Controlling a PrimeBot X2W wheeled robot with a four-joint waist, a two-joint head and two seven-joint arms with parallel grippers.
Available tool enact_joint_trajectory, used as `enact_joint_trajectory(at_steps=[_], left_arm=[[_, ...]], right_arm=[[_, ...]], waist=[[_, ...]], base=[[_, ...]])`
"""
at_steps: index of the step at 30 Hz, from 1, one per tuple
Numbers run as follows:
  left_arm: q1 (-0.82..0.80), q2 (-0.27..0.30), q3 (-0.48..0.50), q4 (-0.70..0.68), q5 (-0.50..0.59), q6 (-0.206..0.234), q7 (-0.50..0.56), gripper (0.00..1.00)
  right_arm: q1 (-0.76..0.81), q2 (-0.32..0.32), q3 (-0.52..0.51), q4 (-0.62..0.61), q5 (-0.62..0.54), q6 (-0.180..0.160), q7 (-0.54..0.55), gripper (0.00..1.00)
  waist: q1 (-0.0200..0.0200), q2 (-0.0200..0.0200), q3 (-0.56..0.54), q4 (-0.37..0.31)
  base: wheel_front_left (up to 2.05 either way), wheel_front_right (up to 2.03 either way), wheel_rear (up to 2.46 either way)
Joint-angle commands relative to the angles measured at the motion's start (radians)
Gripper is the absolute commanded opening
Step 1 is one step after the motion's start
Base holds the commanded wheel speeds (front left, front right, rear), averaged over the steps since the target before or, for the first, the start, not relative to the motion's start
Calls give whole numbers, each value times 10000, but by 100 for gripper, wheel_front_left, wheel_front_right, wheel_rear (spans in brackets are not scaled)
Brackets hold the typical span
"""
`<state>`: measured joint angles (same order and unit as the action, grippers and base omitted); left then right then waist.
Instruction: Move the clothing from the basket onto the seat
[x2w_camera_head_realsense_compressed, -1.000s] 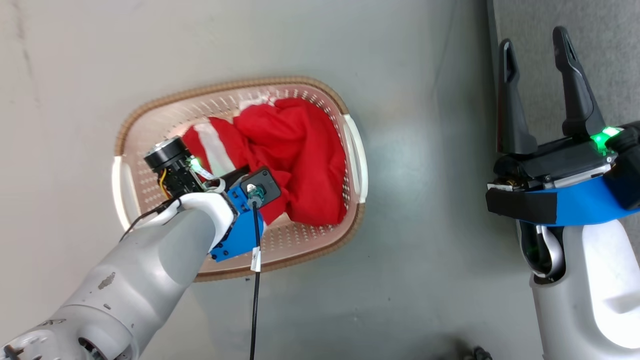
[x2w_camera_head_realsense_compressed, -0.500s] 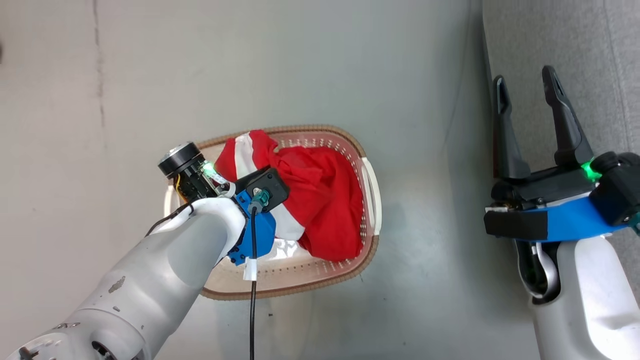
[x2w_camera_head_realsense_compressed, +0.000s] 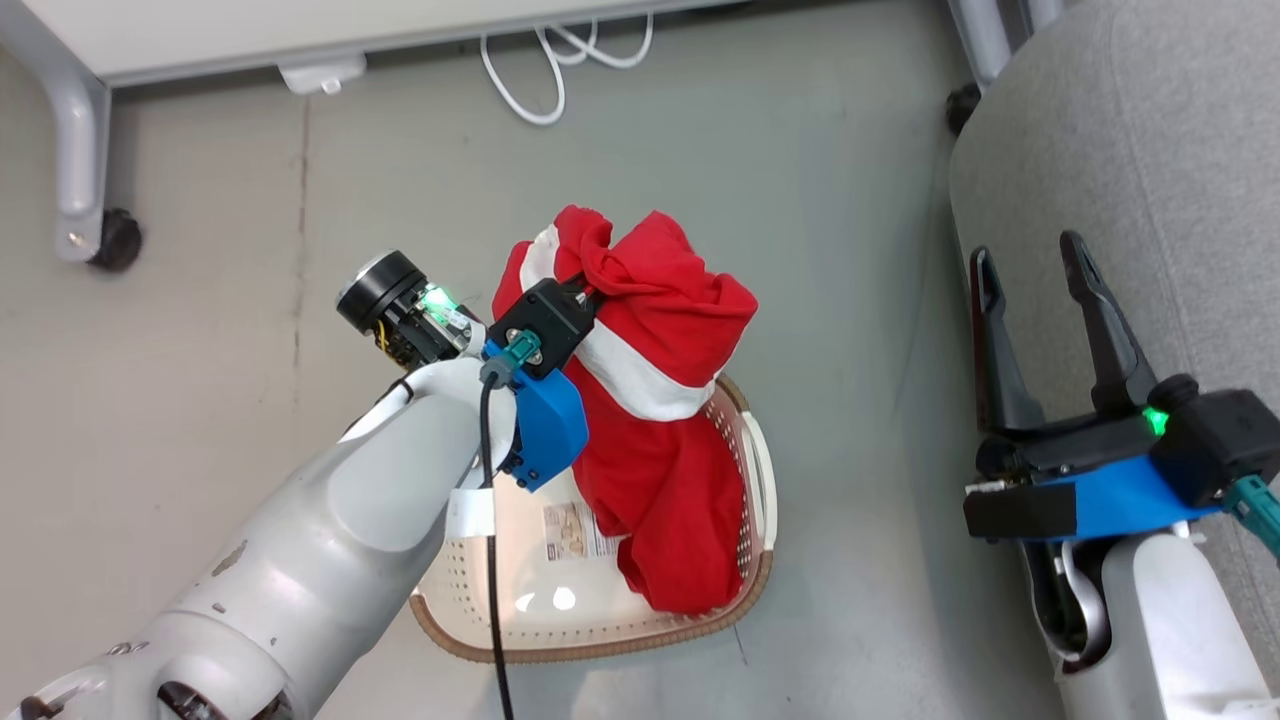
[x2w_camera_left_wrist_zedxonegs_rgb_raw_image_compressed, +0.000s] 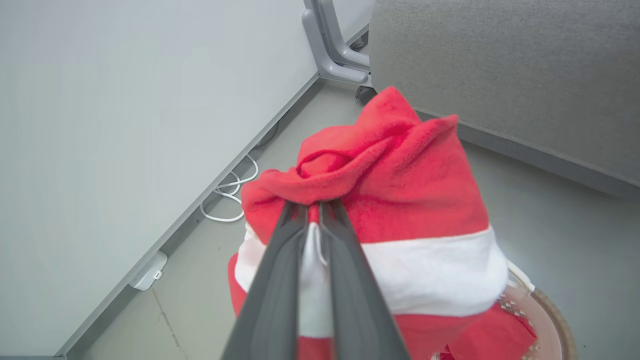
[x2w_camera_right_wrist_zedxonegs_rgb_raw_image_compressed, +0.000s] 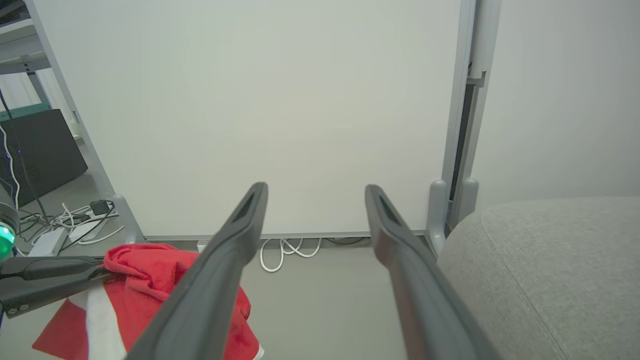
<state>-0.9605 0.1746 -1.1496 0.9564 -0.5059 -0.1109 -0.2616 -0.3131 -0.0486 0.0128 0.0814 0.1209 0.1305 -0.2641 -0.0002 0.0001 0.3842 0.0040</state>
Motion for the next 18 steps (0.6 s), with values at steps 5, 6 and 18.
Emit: enact_joint_trajectory(at_steps=[5, 6, 18], left_arm=[[381, 202, 693, -871, 316, 231, -48, 0], [446, 242, 816, -1021, 382, 239, -48, 0], [1426, 376, 2135, -2432, 691, 313, -50, 0]], right_arm=[[481, -33, 48, 144, -15, 4, -7, 100], [555, -33, 62, 160, 14, 4, -7, 100], [1348, -32, 154, 411, 234, 4, -6, 100]], waist=[[2, -1, -912, 117], [2, -1, -1033, 115], [2, -1, -2403, 148]], base=[[0, 0, 0], [0, 0, 0], [0, 0, 0]])
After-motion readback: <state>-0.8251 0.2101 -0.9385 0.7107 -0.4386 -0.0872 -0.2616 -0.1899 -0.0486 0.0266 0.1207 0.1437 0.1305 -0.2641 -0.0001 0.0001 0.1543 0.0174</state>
